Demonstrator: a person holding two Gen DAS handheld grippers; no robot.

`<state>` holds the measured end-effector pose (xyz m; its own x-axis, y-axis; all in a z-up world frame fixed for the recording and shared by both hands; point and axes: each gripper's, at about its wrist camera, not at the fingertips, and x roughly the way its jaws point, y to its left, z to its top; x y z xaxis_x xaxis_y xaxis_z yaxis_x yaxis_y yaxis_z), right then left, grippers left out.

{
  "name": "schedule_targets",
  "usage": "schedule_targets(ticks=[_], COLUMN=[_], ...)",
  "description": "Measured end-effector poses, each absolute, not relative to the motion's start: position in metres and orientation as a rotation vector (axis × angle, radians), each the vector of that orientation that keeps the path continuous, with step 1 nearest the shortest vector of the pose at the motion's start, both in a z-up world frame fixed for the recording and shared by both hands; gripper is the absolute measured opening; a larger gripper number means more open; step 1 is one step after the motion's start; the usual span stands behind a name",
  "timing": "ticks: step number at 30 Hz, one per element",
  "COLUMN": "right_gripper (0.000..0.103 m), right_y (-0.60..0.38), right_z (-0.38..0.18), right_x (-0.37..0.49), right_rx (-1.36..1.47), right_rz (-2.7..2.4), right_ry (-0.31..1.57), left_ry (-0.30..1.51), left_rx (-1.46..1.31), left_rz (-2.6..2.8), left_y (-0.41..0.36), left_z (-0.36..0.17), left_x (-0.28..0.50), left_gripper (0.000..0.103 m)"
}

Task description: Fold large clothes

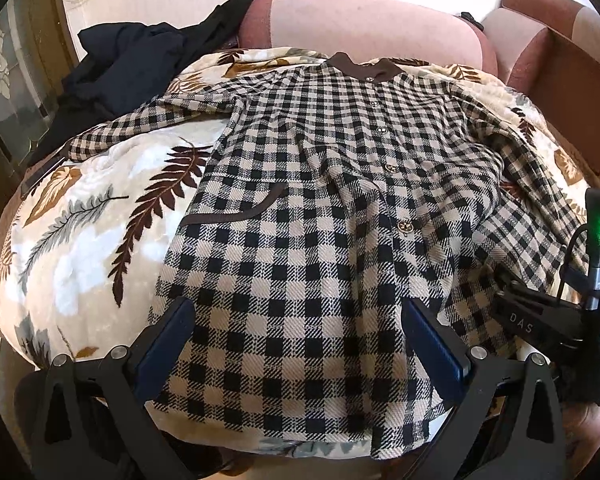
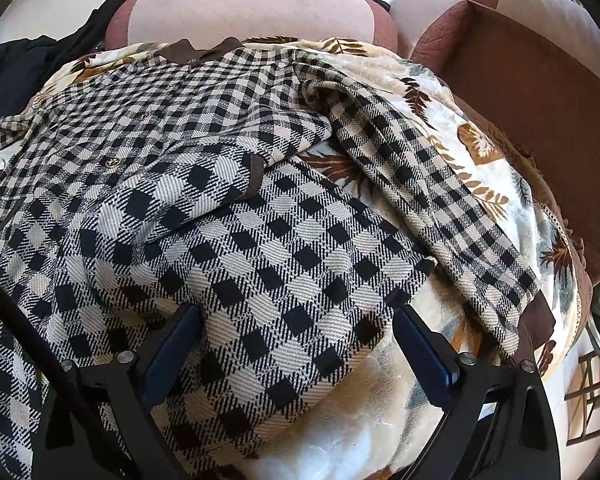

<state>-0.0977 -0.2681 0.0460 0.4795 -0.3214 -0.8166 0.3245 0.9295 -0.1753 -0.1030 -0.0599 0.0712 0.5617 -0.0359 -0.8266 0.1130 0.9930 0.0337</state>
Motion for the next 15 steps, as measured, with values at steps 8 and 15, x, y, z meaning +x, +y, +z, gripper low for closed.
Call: schedule_targets(ticks=[8,15], right_gripper=[0.099,0.099], right_y=[-0.2675,-0.2697], right_z=[0.0456,0.0466], right_x=[-0.0973,-0.1012], right_rx=[0.002,0.026], right_rz=[-0.395,-0.384], right_ry=[0.997,0.984], left_ry=[1.002,1.005], left_rx=[0.107,0.107], left_rz=[-0.096,-0.098], left_y=[-0.0622,-0.0622], left_z=[0.0627,0.0612], left_x=[-0.1018,-0.1027], left_gripper=[0.103,0.103])
